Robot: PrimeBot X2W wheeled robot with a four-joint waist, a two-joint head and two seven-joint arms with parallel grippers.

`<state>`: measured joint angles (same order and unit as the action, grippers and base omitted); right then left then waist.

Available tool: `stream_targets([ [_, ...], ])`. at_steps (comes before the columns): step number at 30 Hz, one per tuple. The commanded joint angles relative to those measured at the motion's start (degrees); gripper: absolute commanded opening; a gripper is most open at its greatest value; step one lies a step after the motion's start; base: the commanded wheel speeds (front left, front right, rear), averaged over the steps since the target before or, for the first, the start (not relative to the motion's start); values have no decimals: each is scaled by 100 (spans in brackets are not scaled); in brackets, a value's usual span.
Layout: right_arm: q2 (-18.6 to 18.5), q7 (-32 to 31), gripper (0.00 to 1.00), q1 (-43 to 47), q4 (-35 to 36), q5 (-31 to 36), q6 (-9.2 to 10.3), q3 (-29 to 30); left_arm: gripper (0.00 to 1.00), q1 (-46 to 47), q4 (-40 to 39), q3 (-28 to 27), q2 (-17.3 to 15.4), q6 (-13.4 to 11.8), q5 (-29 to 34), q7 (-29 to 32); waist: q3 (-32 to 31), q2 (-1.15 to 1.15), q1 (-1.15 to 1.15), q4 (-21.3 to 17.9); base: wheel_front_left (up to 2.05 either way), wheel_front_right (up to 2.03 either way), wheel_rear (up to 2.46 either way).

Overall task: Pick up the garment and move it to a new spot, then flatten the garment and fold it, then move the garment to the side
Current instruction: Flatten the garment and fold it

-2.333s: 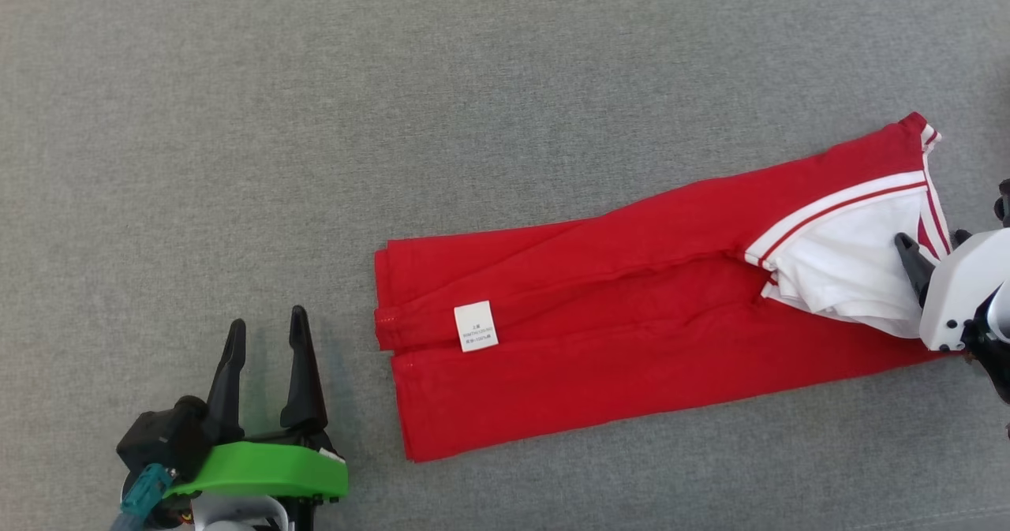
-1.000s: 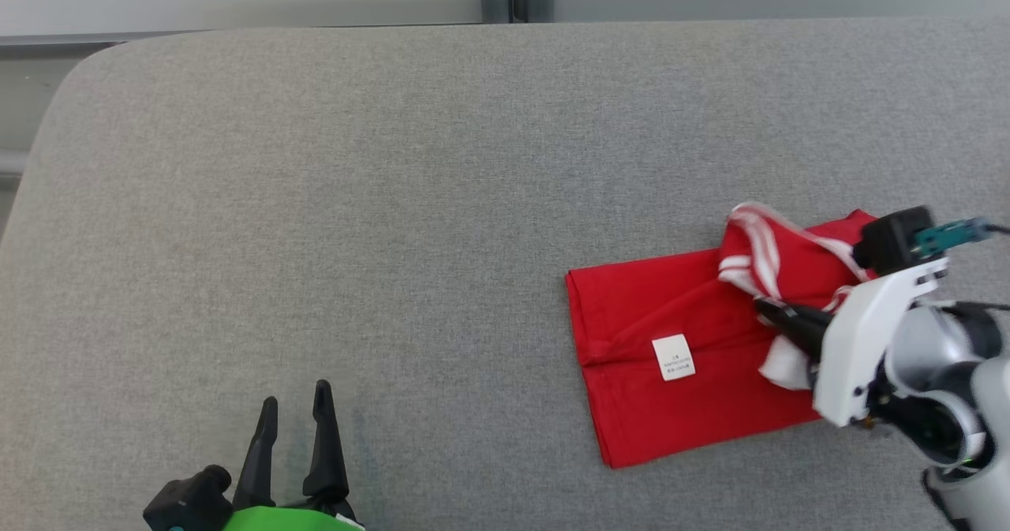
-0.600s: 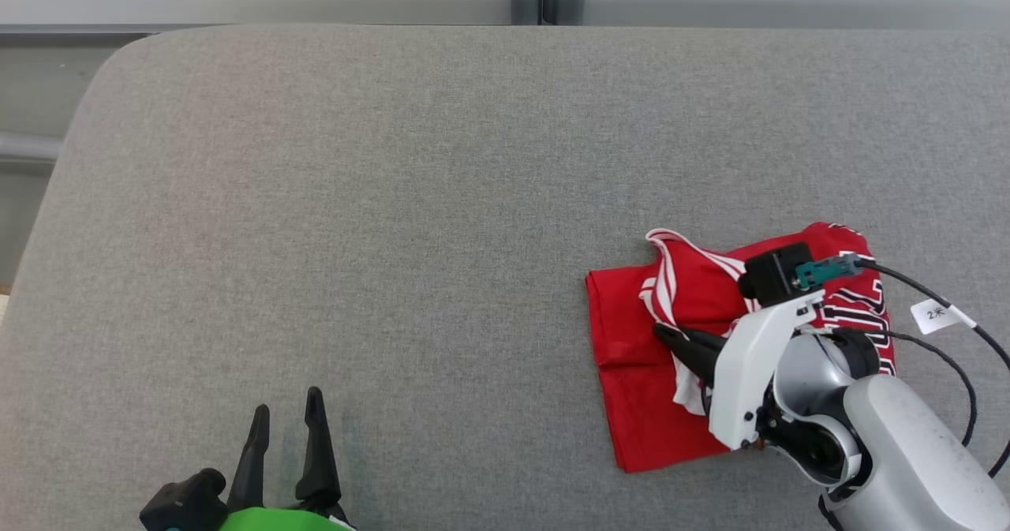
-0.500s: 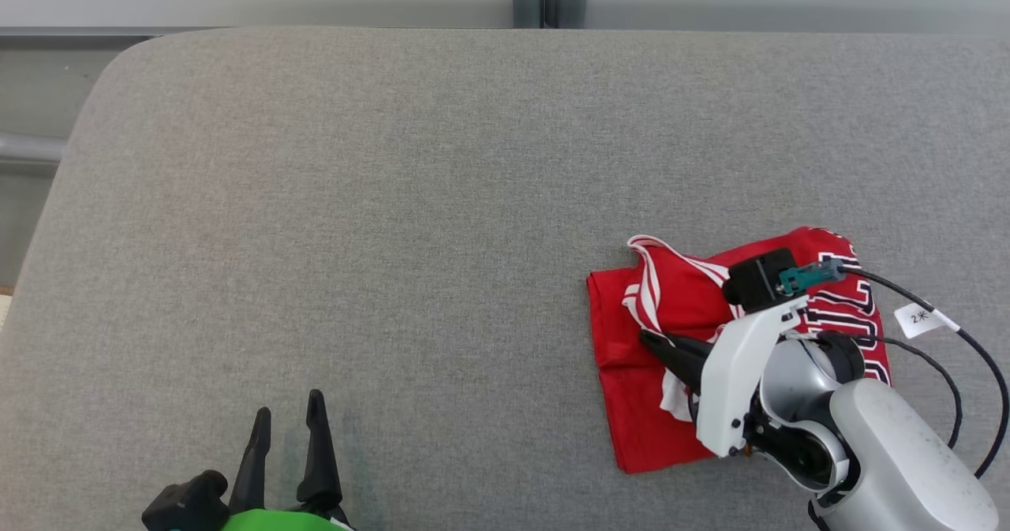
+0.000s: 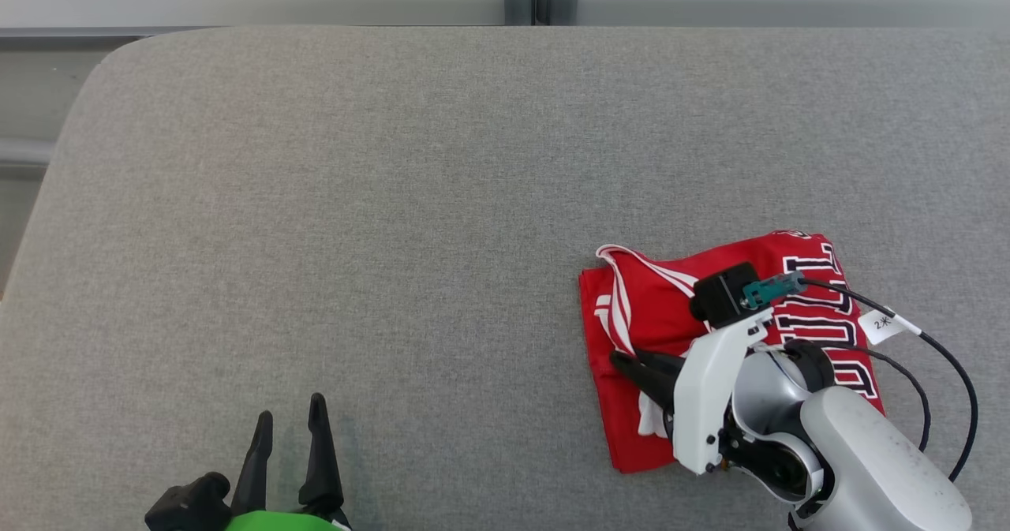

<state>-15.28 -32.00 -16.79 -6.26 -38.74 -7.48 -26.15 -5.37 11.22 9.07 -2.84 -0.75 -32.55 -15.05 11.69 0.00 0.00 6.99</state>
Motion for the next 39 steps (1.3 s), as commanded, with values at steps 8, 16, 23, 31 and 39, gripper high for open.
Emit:
stream_targets([
  [8, -396, 560, 100, 444, 721, -534, -2, -258, 100, -312, 111, -161, -13, -25, 101, -14, -539, 0, 0, -70, 0, 0, 0],
  [16, -984, 2682, 100, 1566, 1125, 348, -2, 937, 100, -619, 69, -478, -13, 25, 347, -14, -1099, 0, 0, -224, 0, 0, 0],
  [23, -704, 4608, 100, 2272, -4, 2076, -1, 2211, 100, -532, -1, -764, -10, 137, 550, -14, -1262, 0, 0, -374, 0, 0, 0],
  [31, -13, 4718, 100, 2501, -286, 2783, -1, 3023, 100, -606, -72, -878, -12, 133, 564, -14, -1247, 0, 0, -504, 0, 0, 0],
  [39, 82, 4717, 0, 2200, -35, 2828, -1, 2822, 100, -596, -102, -944, -12, 148, 594, -14, -1186, 0, 0, -518, 0, 0, 0],
])
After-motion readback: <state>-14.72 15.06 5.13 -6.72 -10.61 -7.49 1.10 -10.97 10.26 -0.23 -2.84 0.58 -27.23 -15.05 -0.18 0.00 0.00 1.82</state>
